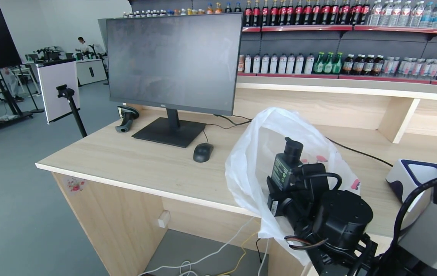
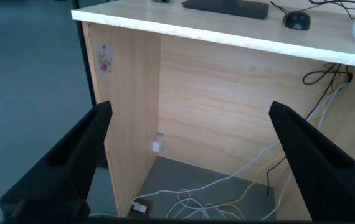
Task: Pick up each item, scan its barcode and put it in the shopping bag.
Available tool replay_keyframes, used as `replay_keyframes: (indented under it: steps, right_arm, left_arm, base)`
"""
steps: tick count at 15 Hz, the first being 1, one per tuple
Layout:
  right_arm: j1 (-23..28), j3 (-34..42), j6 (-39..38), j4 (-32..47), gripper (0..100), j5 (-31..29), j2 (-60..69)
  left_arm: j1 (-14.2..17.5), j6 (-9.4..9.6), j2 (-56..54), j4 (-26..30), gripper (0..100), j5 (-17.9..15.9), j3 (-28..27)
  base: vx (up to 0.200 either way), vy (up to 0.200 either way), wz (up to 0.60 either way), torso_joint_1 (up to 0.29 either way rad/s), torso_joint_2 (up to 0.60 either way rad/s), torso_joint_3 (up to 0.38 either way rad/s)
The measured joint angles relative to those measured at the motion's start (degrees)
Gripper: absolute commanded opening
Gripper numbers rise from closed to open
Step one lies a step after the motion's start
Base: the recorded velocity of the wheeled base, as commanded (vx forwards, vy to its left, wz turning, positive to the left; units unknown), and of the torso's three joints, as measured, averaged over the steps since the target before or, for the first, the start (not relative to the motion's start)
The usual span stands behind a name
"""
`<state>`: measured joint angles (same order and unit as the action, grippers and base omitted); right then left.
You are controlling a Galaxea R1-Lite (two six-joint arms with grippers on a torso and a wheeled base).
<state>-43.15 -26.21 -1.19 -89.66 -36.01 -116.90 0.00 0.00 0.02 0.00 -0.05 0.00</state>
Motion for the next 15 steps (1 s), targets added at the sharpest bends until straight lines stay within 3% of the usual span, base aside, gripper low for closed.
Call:
replay_keyframes:
  steps: [6, 15]
  right_arm:
    - [-0.11, 0.5, 2.56, -0.26, 0, -0.11, 4.38]
    - [0.44, -0.17, 1.82, -0.28, 0, 0.44, 0.13]
  left_arm:
    - [0.0, 0.0, 0.0, 0.0, 100, 0.05, 0.0]
    - [0.0, 0.0, 0.0, 0.0, 100, 0.02, 0.0]
  base:
    - [0.0, 0.0, 0.0, 0.0, 0.0, 0.0]
    - [0.0, 0.0, 0.0, 0.0, 0.0, 0.0]
